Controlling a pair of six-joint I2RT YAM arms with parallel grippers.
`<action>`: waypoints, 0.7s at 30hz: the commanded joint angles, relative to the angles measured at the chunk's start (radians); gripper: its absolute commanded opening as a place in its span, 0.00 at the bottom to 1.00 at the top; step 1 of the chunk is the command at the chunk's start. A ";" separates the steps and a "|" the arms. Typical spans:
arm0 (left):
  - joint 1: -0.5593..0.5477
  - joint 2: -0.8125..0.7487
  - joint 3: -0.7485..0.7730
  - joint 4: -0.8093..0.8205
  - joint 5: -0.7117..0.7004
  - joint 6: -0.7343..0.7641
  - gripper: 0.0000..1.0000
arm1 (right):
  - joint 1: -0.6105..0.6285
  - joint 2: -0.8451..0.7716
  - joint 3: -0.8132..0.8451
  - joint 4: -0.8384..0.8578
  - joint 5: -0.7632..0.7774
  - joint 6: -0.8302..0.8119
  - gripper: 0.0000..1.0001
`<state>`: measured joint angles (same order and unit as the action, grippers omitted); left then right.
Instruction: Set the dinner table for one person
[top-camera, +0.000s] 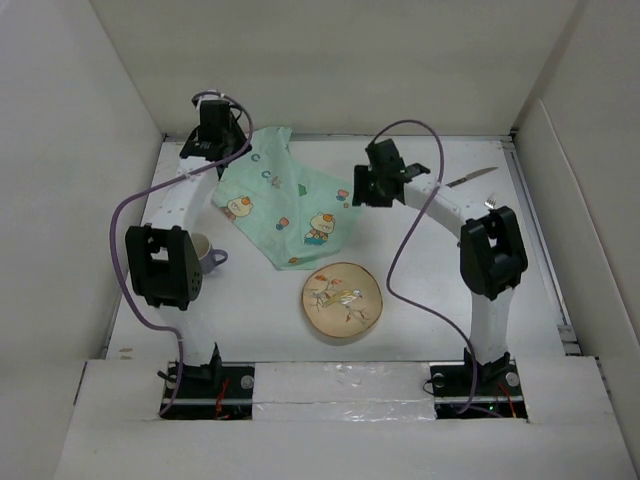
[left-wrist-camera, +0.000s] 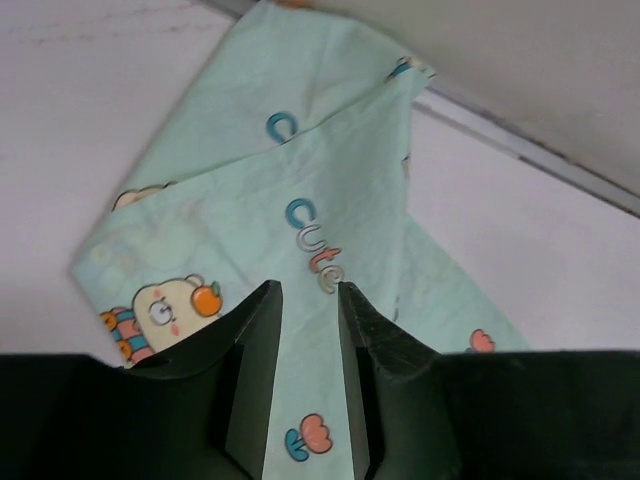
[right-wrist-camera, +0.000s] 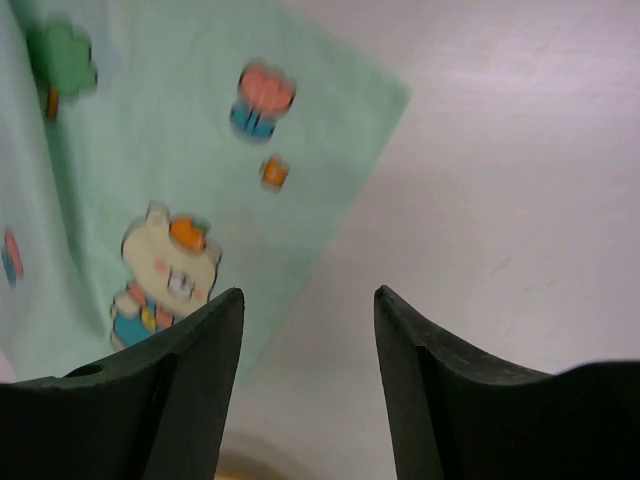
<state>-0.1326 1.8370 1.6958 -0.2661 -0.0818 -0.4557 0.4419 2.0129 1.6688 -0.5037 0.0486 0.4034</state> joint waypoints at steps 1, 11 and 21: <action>0.054 -0.053 -0.111 -0.041 -0.006 -0.029 0.26 | 0.081 -0.075 -0.188 0.076 -0.142 0.037 0.61; 0.148 -0.090 -0.275 -0.016 0.031 -0.038 0.41 | 0.166 -0.045 -0.277 0.169 -0.277 0.126 0.60; 0.148 -0.099 -0.275 -0.013 0.042 -0.035 0.56 | 0.098 0.044 -0.095 0.191 -0.165 0.169 0.00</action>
<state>0.0132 1.7844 1.4120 -0.2882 -0.0341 -0.4950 0.5804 2.0781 1.4815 -0.3580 -0.1642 0.5549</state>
